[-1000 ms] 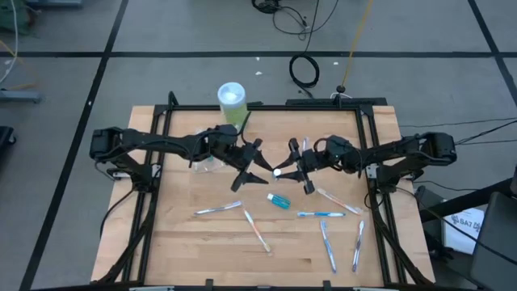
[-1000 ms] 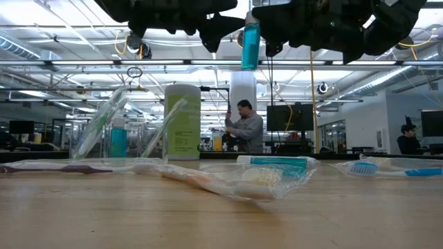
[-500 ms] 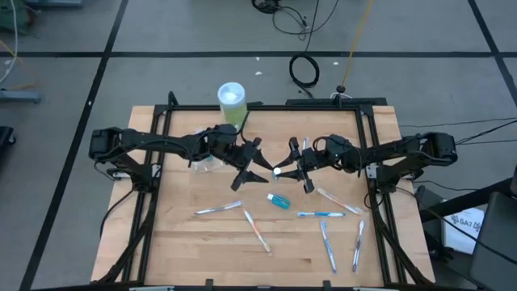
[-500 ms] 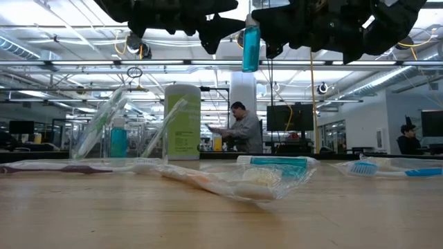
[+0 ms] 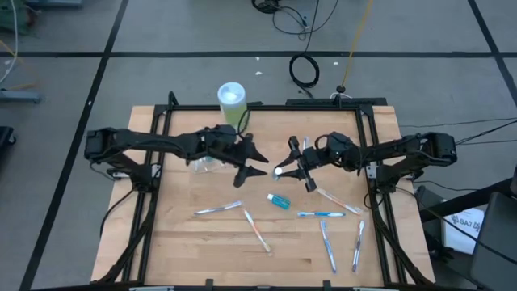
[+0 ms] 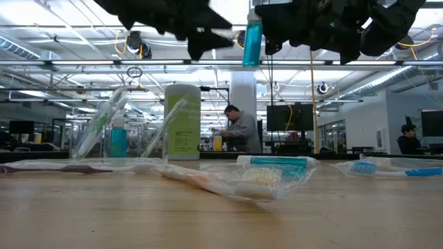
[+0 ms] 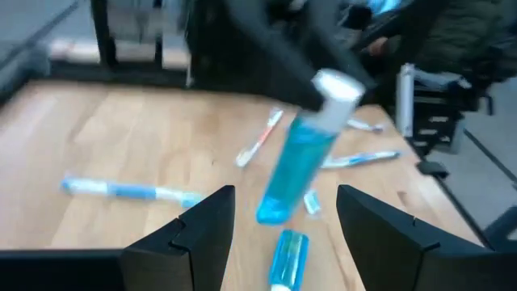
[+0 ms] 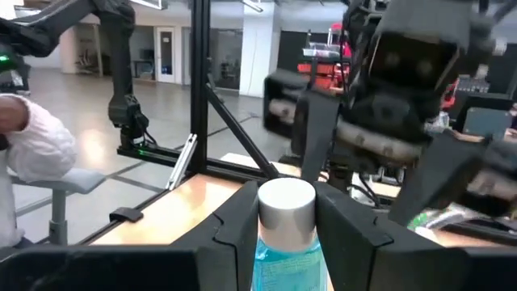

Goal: Pick & Place toothbrushing station
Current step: Put the top blue mouthwash into the transparent organizer

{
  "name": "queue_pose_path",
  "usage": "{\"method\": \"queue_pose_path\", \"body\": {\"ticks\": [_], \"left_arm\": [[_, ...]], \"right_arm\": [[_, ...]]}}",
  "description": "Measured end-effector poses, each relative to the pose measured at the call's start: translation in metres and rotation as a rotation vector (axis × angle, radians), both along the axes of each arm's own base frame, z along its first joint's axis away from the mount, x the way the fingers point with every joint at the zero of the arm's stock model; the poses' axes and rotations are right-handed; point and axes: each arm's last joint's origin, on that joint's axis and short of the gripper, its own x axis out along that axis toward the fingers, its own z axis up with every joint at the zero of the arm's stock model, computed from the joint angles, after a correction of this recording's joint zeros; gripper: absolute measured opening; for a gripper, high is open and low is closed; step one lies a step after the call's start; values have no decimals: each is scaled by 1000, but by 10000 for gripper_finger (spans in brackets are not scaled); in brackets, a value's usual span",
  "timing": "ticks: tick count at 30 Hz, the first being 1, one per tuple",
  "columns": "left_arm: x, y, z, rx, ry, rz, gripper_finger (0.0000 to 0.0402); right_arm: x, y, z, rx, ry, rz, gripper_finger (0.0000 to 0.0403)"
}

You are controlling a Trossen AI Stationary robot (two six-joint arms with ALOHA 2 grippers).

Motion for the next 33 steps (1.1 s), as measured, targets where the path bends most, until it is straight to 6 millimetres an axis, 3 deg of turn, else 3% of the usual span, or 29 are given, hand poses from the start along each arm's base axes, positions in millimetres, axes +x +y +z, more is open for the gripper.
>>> {"method": "queue_pose_path", "body": {"ticks": [9,22,33], "left_arm": [[13,-2,-8,-55,-54,-80,225],[15,-8,-1,-52,-125,-109,225],[14,-14,-2,-76,-119,-234,225]], "right_arm": [[1,0,2,7,2,1,102],[3,5,8,-16,-86,-33,102],[37,12,8,-38,-82,2,102]]}}
